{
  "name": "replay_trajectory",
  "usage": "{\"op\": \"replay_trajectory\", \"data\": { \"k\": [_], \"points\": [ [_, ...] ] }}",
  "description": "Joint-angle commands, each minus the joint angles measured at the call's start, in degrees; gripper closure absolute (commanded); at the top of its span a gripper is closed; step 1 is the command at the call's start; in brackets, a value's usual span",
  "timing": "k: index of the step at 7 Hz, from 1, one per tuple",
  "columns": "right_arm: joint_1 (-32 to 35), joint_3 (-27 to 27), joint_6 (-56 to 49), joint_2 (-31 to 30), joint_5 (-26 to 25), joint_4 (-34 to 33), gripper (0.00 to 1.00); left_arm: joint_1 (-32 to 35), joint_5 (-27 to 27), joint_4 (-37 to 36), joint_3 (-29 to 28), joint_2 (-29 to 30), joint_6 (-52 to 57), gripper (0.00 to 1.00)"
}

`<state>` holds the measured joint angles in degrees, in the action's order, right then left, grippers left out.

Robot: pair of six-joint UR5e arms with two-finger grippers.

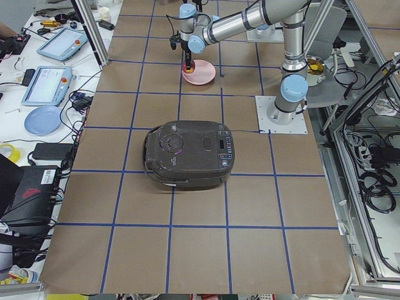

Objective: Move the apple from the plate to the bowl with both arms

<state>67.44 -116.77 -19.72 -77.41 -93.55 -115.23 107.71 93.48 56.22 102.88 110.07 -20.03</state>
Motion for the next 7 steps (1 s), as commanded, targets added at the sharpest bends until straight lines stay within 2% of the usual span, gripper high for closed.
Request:
{"op": "replay_trajectory", "data": {
  "k": [1, 2, 3, 5, 7],
  "points": [
    [1.1, 4.2, 2.9, -1.9, 5.3, 6.7, 1.0, -0.8, 0.4, 8.6, -4.7, -3.4, 2.1, 0.96],
    [3.5, 5.6, 7.7, -1.9, 7.7, 7.7, 1.0, -2.6, 0.1, 12.8, -7.2, -5.0, 3.1, 0.97],
    [8.6, 5.9, 9.4, -1.9, 10.8, 7.2, 1.0, -4.4, 0.1, 15.1, -8.0, -6.3, 4.7, 0.99],
    [18.8, 5.4, 15.2, -1.1, 14.1, 4.7, 1.0, -5.1, 0.0, 15.6, -8.0, -7.6, 5.2, 1.0],
    [23.2, 4.8, 21.0, -0.6, 17.5, 4.5, 1.0, -5.1, 0.0, 15.6, -7.7, -7.7, 5.1, 1.0]
  ]
}}
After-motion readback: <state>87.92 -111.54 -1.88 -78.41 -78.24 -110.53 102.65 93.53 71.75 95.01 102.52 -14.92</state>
